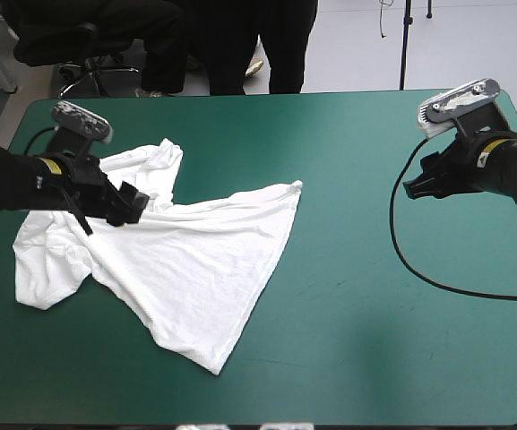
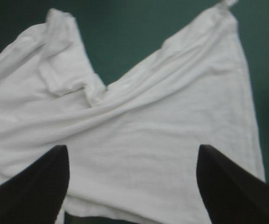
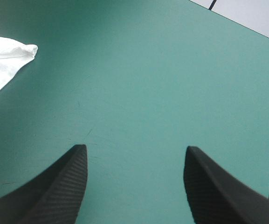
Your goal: Fold the cloth
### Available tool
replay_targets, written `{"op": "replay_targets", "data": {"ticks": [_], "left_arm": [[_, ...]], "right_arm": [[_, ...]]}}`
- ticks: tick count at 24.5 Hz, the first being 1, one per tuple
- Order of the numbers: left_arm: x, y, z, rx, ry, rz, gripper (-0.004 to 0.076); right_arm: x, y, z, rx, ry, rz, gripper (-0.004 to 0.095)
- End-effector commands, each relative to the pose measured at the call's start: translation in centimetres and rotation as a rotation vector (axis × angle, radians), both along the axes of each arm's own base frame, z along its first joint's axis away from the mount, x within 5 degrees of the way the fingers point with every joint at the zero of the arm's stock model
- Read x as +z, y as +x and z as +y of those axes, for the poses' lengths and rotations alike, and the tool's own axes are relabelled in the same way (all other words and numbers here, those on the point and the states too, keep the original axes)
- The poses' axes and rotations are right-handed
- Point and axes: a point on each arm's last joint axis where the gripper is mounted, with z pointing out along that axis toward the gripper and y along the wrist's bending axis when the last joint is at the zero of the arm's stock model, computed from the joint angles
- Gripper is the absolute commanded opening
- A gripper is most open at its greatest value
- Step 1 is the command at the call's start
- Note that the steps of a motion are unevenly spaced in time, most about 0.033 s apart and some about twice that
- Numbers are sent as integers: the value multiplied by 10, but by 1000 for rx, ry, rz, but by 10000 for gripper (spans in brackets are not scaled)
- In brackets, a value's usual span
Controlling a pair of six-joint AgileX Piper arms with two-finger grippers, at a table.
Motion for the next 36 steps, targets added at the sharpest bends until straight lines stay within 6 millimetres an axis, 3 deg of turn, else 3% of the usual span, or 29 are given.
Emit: {"op": "replay_targets", "data": {"ticks": [1, 5, 11, 12, 17, 21, 26, 36], "left_arm": [[2, -36, -20, -142, -2, 4, 543], [-23, -55, -38, -283, 40, 61, 543], [-98, -79, -69, -516, 136, 225, 538], [-119, -87, -76, -569, 164, 258, 538], [-168, -104, -86, -691, 223, 241, 538], [-188, -103, -88, -707, 221, 157, 538], [-210, -94, -95, -728, 269, 218, 531], [-230, -88, -107, -743, 264, 293, 395]], "right_arm": [[14, -4, -3, 1, -4, -91, 577], [13, -1, -2, 2, -6, -86, 577], [9, 5, 0, 3, -8, -69, 577], [8, 6, 0, 3, -9, -67, 577], [8, 7, 0, 3, -10, -73, 577], [2, 15, 3, 7, -17, -52, 577], [-3, 23, 5, 12, -19, -33, 577], [-10, 32, 11, 60, -30, -11, 577]]}}
